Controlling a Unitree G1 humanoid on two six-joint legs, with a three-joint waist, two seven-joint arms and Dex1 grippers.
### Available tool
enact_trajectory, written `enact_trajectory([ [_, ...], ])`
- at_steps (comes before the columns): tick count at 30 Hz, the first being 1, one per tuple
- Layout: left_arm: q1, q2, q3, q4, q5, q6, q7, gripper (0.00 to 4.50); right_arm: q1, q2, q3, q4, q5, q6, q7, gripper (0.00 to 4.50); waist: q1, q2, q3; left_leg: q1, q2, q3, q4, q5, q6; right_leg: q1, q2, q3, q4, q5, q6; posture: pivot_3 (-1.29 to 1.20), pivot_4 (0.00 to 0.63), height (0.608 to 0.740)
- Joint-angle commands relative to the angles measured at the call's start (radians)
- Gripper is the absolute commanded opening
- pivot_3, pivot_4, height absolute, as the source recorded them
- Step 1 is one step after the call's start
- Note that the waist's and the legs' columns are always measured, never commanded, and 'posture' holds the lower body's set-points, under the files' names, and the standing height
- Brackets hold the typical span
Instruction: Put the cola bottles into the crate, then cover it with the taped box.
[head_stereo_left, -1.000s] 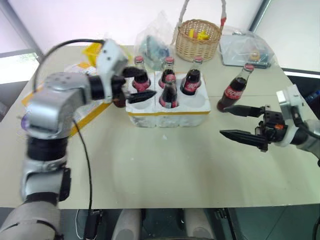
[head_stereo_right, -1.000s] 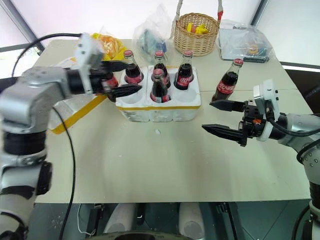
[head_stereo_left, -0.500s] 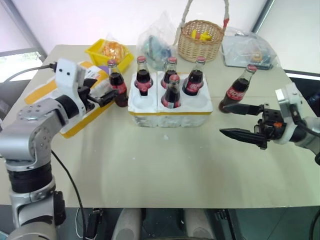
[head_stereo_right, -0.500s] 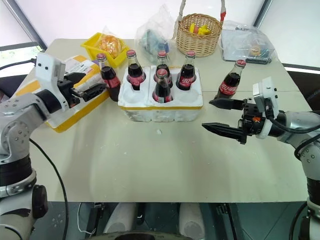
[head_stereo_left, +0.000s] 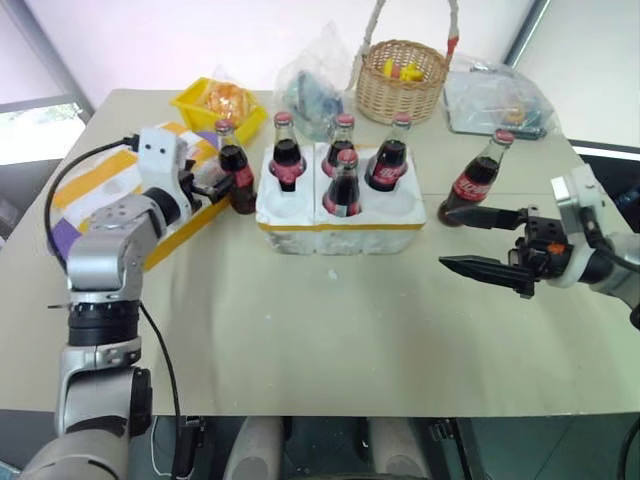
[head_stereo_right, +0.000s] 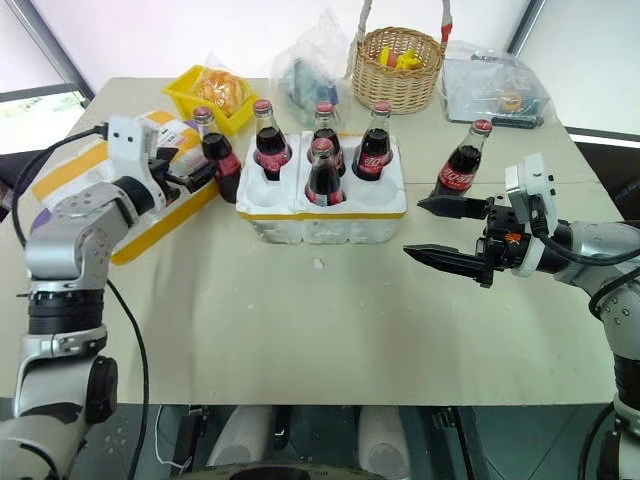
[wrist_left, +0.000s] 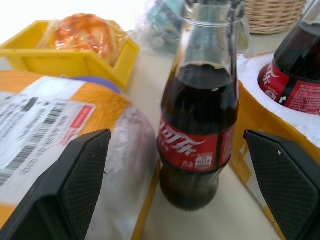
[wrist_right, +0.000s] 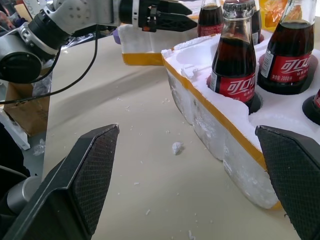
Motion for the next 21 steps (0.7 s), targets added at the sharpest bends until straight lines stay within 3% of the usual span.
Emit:
enact_trajectory([
  [1, -0.045, 0.010, -0.033, 0.075, 0.037, -0.100, -0.039, 4.46, -0.004, -0.015, -0.052, -0.041, 0.026, 0.001, -0.005, 4.50, -0.002, 0.000, 0.000, 0.000, 0.000, 0.000, 0.000, 0.000, 0.000, 0.000, 0.000, 0.000, 0.000, 0.000, 0.000, 0.00, 0.150, 0.737],
  [21, -0.182, -0.053, -0.081, 0.483, 0.115, -0.322, -0.096, 4.46, -0.013, -0.014, -0.072, -0.065, 0.046, 0.005, -0.028, 4.50, -0.004, 0.000, 0.000, 0.000, 0.000, 0.000, 0.000, 0.000, 0.000, 0.000, 0.000, 0.000, 0.001, 0.000, 0.000, 0.00, 0.150, 0.737],
])
